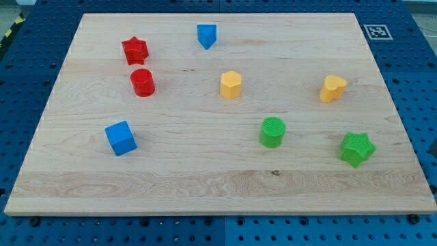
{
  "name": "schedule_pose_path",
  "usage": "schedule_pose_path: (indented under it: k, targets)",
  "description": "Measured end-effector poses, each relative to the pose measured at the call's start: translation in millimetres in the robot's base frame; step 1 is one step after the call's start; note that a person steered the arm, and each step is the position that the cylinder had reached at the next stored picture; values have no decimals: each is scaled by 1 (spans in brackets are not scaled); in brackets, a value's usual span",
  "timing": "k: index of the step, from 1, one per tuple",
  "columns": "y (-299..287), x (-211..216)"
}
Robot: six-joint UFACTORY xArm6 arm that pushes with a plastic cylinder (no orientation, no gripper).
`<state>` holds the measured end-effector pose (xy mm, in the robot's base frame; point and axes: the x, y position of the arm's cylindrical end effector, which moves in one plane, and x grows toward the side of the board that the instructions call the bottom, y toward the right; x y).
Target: Move green star to the left
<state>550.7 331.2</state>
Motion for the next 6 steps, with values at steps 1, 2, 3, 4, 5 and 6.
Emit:
schedule_pose_path:
  k: [1, 2, 3, 4, 5, 6]
  targets:
    - [-30, 16]
    - [-57, 12]
    - [-96, 12]
    - [-106, 10]
    - [-91, 10]
    - [-74, 8]
